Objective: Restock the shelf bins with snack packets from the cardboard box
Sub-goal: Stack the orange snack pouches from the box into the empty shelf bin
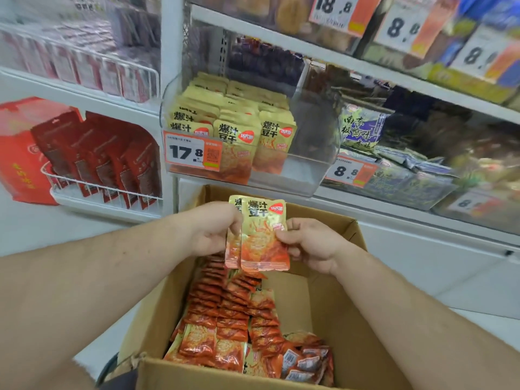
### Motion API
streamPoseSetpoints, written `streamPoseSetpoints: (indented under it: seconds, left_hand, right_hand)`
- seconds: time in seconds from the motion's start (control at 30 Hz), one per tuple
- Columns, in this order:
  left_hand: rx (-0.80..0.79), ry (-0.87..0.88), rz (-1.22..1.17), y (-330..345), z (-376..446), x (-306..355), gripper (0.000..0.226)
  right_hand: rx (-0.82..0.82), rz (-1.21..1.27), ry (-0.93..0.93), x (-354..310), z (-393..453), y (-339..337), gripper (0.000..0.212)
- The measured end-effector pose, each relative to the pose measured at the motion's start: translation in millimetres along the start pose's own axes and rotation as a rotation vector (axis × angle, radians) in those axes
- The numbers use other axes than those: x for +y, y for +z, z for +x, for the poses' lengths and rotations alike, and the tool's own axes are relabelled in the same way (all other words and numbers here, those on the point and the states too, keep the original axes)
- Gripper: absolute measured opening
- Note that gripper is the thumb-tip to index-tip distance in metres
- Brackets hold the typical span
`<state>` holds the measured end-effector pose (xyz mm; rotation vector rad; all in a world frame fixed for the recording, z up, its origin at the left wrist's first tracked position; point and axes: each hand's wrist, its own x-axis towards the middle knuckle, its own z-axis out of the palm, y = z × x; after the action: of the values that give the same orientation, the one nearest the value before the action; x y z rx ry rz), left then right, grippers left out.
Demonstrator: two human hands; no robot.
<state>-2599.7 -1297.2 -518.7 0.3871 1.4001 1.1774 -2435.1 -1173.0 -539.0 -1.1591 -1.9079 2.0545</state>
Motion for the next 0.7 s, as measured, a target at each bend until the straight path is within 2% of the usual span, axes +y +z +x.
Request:
streamPoseSetpoints:
  seconds: [0.13, 0.23, 0.37, 0.47, 0.53, 0.63, 0.7]
  left_hand:
    - [-0.012, 0.149, 0.066, 7, -11, 4, 0.029]
    - [0.028, 0.209, 0.098, 9, -13, 6, 0.031]
    - [0.03, 0.259, 0.113, 7, -16, 11, 0.034]
    - [0.016, 0.319, 0.164, 5, -18, 17, 0.038]
    - [0.006, 0.368, 0.245, 5, -19, 21, 0.041]
    - [0.003, 0.432, 0.36, 6, -21, 26, 0.04]
    - [0.01, 0.468, 0.399, 11, -23, 31, 0.041]
  right_hand:
    - [0.142, -0.103, -0.101, -20, -14, 22, 0.022]
    - [0.231, -0.117, -0.185, -27, -19, 32, 0.024]
    - [0.262, -0.101, -0.222, -34, -25, 40, 0.021]
    - [0.292, -0.117, -0.228, -47, -29, 40, 0.034]
    - [0.271, -0.17, -0.24, -59, -32, 38, 0.041]
    - [0.162, -0.201, -0.274, -77, -37, 34, 0.025]
    - [0.144, -0.202, -0.28, -86, -40, 32, 0.022]
